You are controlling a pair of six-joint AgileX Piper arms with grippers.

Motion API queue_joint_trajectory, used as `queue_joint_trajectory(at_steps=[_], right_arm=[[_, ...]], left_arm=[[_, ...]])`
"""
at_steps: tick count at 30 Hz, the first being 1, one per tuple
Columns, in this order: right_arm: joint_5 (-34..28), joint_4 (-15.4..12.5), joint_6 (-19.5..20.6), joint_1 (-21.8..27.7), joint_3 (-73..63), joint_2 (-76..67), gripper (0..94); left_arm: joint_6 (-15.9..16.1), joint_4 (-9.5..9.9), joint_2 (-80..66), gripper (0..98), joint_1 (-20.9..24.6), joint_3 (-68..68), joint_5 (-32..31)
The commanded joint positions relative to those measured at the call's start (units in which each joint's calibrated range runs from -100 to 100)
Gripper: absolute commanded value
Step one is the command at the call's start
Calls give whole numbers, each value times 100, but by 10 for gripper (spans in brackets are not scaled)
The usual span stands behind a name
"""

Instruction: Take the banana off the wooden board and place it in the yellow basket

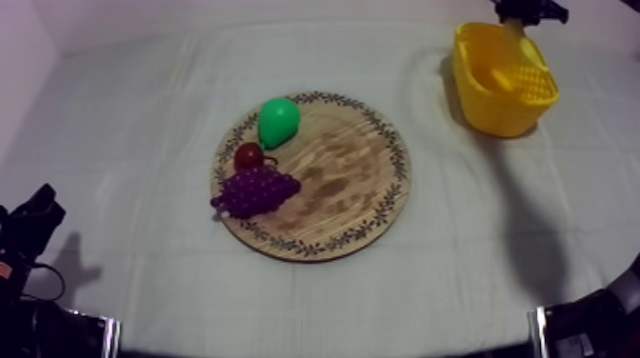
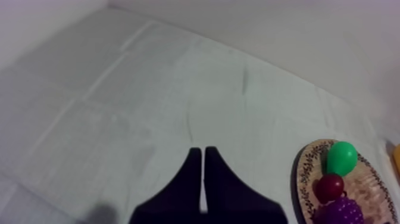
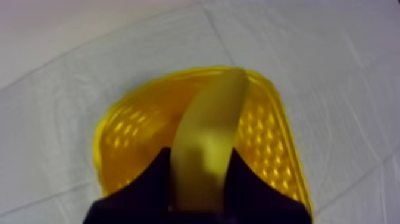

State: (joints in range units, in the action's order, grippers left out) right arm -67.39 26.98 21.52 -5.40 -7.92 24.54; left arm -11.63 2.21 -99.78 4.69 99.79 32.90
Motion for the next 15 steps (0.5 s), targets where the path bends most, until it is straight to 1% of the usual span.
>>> queue_joint_trajectory(at_steps=[1, 4, 5, 7, 9, 13, 15], right_arm=[[41, 24, 12, 45, 63, 62, 109], [121, 56, 9, 89, 178, 150, 174], [152, 63, -7, 95, 230, 169, 222], [223, 81, -37, 101, 354, 195, 361], [309, 96, -42, 102, 480, 184, 455], [417, -13, -64, 140, 586, 63, 606], [478, -81, -95, 160, 601, -28, 649]], left_arm=[[0, -3, -5, 1, -2, -1, 0], [0, -3, -5, 1, -2, -1, 0], [1, -3, -5, 1, -2, -1, 0], [0, -3, -5, 1, -2, -1, 0], [-1, -3, -5, 1, -2, -1, 0], [0, -3, -5, 1, -2, -1, 0], [-1, -3, -5, 1, -2, -1, 0]])
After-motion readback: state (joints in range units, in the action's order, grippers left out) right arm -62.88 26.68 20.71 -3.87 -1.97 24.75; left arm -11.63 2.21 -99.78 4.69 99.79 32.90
